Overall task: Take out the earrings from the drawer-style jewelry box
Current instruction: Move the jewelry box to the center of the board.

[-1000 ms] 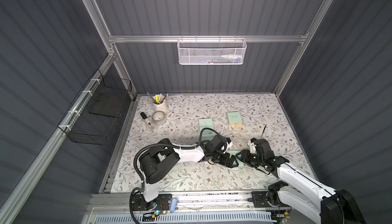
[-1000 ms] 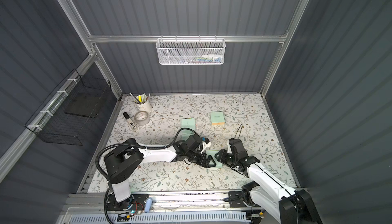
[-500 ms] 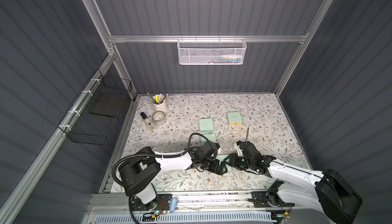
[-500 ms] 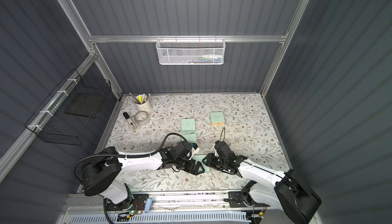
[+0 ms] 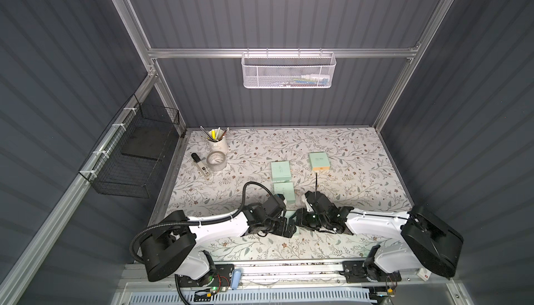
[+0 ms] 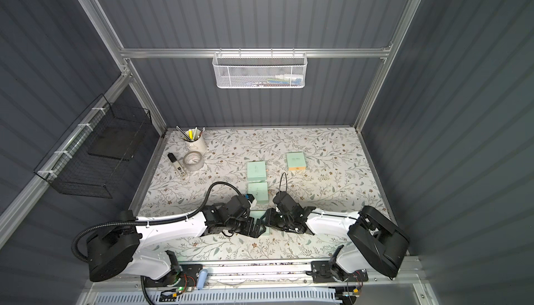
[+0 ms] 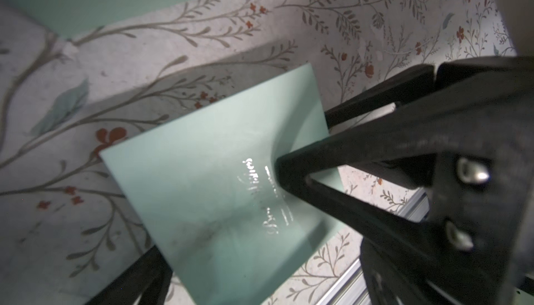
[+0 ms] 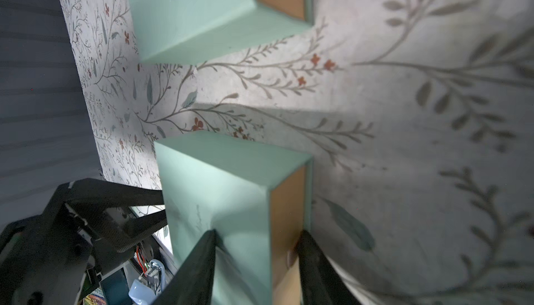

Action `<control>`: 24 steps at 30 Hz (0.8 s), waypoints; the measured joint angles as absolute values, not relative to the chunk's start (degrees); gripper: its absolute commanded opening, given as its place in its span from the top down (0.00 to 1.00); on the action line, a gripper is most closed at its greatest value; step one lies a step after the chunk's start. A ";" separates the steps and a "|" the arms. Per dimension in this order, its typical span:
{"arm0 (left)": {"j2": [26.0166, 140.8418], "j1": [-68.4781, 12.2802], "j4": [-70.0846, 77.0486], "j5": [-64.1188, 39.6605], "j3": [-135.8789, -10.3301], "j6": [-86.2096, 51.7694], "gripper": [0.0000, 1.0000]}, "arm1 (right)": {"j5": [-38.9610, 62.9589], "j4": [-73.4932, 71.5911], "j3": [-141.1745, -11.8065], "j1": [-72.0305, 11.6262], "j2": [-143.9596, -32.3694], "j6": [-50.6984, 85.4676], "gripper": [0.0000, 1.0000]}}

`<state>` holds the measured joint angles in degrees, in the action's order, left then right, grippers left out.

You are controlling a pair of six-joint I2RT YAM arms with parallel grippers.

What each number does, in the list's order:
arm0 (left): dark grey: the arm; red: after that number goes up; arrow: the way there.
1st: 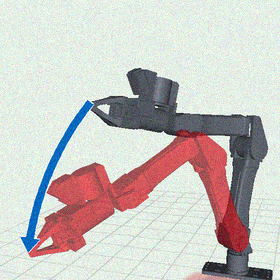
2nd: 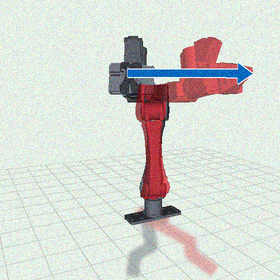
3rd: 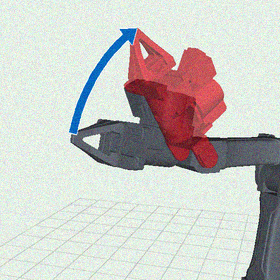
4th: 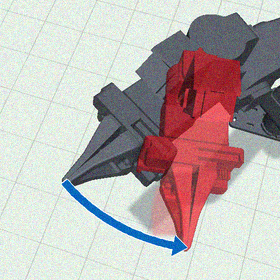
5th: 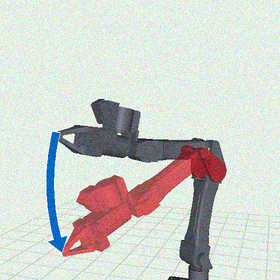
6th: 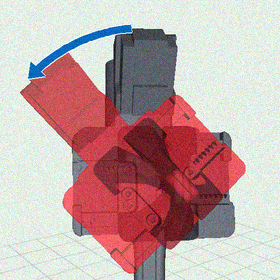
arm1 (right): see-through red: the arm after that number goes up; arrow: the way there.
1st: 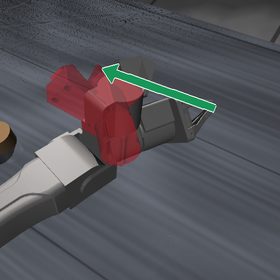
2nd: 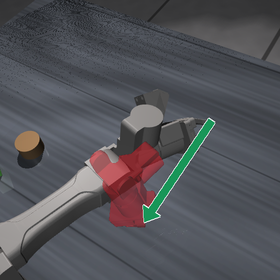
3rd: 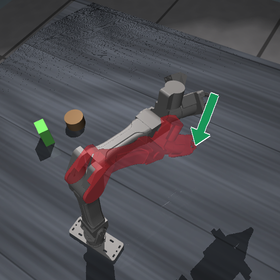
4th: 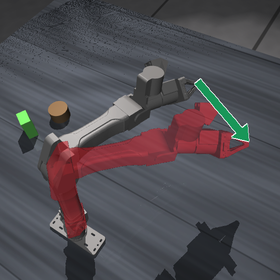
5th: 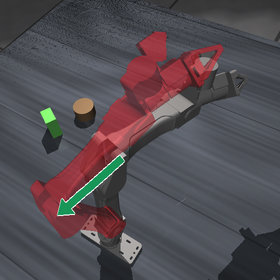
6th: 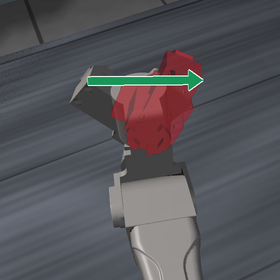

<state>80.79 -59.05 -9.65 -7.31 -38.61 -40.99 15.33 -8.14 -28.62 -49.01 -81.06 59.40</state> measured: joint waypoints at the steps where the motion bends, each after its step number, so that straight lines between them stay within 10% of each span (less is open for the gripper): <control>1: 80.07 -58.65 -9.65 -7.25 -38.11 -41.15 0.01 | 15.20 -8.47 -28.73 -49.21 -81.25 59.59 0.53; 14: 71.75 -54.11 -13.41 -7.01 -37.74 -41.17 0.00 | 12.23 -3.92 -26.87 -47.00 -70.70 58.63 0.44; 24: 71.40 -53.21 -8.14 -19.64 -39.18 -38.57 0.00 | 15.29 -0.60 -22.02 -41.56 -64.71 55.09 0.57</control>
